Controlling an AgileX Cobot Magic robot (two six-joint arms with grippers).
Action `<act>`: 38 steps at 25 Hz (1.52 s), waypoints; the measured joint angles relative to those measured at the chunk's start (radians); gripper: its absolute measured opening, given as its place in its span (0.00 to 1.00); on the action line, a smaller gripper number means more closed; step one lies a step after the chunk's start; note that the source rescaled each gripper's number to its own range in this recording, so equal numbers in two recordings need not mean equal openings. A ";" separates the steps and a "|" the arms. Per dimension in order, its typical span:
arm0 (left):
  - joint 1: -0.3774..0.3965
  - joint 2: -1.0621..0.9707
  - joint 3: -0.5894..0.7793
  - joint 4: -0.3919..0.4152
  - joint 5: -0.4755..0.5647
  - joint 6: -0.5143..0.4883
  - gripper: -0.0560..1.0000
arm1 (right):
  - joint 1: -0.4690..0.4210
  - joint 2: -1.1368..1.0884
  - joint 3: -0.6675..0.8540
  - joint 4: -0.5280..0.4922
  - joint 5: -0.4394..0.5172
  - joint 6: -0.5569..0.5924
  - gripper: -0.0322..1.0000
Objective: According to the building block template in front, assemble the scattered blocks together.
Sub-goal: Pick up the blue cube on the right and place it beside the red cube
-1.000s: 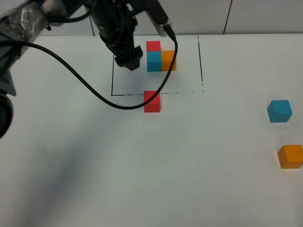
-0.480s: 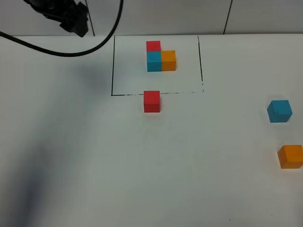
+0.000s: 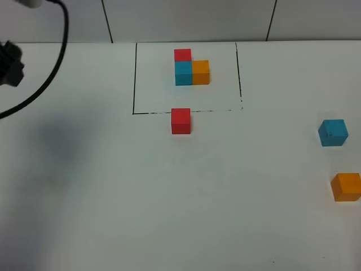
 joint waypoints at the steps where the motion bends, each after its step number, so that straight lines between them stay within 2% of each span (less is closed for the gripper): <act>1: 0.000 -0.051 0.051 0.010 -0.002 -0.019 0.86 | 0.000 0.000 0.000 0.000 0.000 0.000 0.66; 7: 0.000 -0.386 0.297 0.057 0.007 -0.153 0.86 | 0.000 0.000 0.000 0.000 0.000 0.000 0.66; 10: 0.000 -0.545 0.402 0.061 0.013 -0.190 0.86 | 0.000 0.000 0.000 0.000 0.000 0.000 0.66; 18: 0.000 -0.929 0.719 0.053 -0.017 -0.242 0.86 | 0.000 0.000 0.000 0.000 0.000 0.000 0.66; 22: 0.000 -1.077 0.838 0.004 -0.037 -0.243 0.86 | 0.000 0.000 0.000 0.000 0.000 0.000 0.66; 26: 0.000 -1.203 0.878 -0.037 -0.039 -0.239 0.86 | 0.000 0.000 0.000 0.000 0.000 0.000 0.66; 33: 0.000 -1.374 0.908 -0.157 -0.045 -0.147 0.86 | 0.000 0.000 0.000 0.000 0.000 0.000 0.66; 38: 0.000 -1.447 0.915 -0.168 -0.053 -0.123 0.85 | 0.000 0.000 0.000 0.000 0.000 0.000 0.66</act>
